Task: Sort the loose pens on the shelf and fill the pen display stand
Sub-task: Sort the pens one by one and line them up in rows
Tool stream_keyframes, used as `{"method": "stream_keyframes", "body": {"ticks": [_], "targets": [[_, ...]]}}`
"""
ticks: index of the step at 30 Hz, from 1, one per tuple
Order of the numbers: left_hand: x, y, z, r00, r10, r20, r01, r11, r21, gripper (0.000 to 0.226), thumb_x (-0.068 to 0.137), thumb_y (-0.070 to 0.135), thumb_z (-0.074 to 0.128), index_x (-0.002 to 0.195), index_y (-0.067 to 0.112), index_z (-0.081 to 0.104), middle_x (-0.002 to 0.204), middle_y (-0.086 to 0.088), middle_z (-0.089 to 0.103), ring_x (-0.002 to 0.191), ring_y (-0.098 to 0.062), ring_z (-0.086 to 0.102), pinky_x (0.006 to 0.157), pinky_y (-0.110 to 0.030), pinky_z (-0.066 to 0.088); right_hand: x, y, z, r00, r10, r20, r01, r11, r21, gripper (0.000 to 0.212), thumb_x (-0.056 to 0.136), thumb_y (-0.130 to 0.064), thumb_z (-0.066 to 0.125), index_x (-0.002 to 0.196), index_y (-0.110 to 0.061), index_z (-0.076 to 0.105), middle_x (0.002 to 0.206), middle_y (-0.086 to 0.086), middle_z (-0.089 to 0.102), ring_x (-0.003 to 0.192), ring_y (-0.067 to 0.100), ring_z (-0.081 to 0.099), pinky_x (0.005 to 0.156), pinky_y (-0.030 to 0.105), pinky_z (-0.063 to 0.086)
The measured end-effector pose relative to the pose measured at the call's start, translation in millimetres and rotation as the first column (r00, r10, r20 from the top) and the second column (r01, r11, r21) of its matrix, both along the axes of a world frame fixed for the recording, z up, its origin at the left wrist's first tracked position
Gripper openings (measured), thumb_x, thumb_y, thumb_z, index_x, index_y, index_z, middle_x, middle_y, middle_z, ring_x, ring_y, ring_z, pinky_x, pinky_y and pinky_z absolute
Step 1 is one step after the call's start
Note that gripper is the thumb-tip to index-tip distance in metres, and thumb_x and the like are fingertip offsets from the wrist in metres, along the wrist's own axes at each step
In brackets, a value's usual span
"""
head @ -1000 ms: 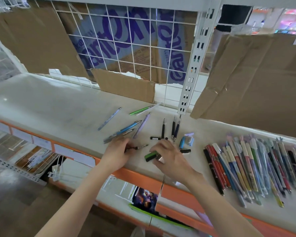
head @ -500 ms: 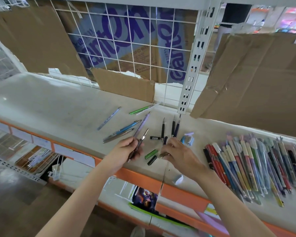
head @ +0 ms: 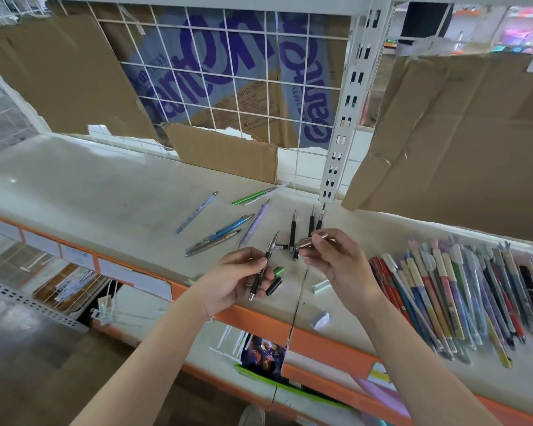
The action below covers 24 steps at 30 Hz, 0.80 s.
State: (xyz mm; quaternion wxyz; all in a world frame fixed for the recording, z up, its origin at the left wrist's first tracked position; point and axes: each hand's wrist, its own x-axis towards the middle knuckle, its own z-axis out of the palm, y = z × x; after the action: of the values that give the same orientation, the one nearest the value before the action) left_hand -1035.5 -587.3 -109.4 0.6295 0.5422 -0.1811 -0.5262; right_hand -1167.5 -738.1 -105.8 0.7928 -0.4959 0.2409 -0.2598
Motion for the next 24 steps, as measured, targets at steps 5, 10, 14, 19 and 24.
{"method": "stream_keyframes", "body": {"ticks": [5, 10, 14, 19, 24], "targets": [[6.8, 2.7, 2.0, 0.993, 0.089, 0.074, -0.093, 0.994, 0.051, 0.010, 0.091, 0.004, 0.050, 0.083, 0.010, 0.049, 0.059, -0.002, 0.051, 0.041, -0.008, 0.033, 0.034, -0.014, 0.022, -0.5, -0.5, -15.4, 0.855, -0.076, -0.514, -0.329, 0.687, -0.648, 0.005, 0.088, -0.025, 0.063, 0.092, -0.022, 0.064, 0.062, -0.011, 0.056, 0.053, 0.004, 0.048, 0.054, 0.015, 0.038], [12.2, 9.7, 4.9, 0.975, 0.124, 0.184, -0.147, 0.982, 0.121, 0.014, 0.095, 0.014, 0.049, 0.081, 0.016, 0.048, 0.055, 0.004, 0.044, 0.039, -0.005, 0.023, 0.033, -0.012, 0.016, 8.9, 11.2, -21.7, 0.795, -0.223, -0.564, -0.502, 0.280, -0.818, 0.026, 0.090, -0.021, 0.057, 0.116, -0.017, 0.060, 0.105, 0.000, 0.058, 0.101, 0.017, 0.055, 0.076, 0.024, 0.041], [11.7, 14.2, 5.3, 0.950, 0.097, 0.298, -0.143, 0.981, 0.135, 0.015, 0.097, 0.023, 0.048, 0.086, 0.012, 0.050, 0.056, 0.006, 0.042, 0.040, -0.005, 0.022, 0.036, -0.013, 0.017, 10.8, 18.4, -25.8, 0.832, -0.072, -0.551, -0.544, 0.092, -0.834, 0.026, 0.087, -0.020, 0.063, 0.113, -0.018, 0.065, 0.106, 0.002, 0.045, 0.109, 0.019, 0.040, 0.089, 0.029, 0.039], [8.6, 18.5, 4.5, 0.901, 0.070, 0.429, -0.126, 0.987, 0.103, 0.013, 0.094, 0.015, 0.053, 0.083, 0.009, 0.058, 0.057, 0.004, 0.047, 0.043, -0.004, 0.031, 0.041, -0.011, 0.024, 10.0, 19.0, -26.5, 0.874, -0.042, -0.485, -0.477, 0.126, -0.870, 0.013, 0.087, -0.019, 0.065, 0.091, -0.007, 0.061, 0.095, 0.000, 0.050, 0.095, 0.019, 0.042, 0.085, 0.026, 0.037], [8.0, 16.4, 3.8, 0.823, 0.042, 0.566, -0.109, 0.990, 0.085, 0.007, 0.089, 0.014, 0.060, 0.087, 0.015, 0.066, 0.059, 0.010, 0.053, 0.053, 0.001, 0.044, 0.051, -0.009, 0.034, 5.0, 4.5, -6.4, 0.942, 0.051, -0.333, -0.244, 0.784, -0.570, 0.013, 0.088, -0.012, 0.063, 0.084, -0.023, 0.059, 0.076, -0.006, 0.063, 0.070, 0.003, 0.055, 0.067, 0.014, 0.042]]}}
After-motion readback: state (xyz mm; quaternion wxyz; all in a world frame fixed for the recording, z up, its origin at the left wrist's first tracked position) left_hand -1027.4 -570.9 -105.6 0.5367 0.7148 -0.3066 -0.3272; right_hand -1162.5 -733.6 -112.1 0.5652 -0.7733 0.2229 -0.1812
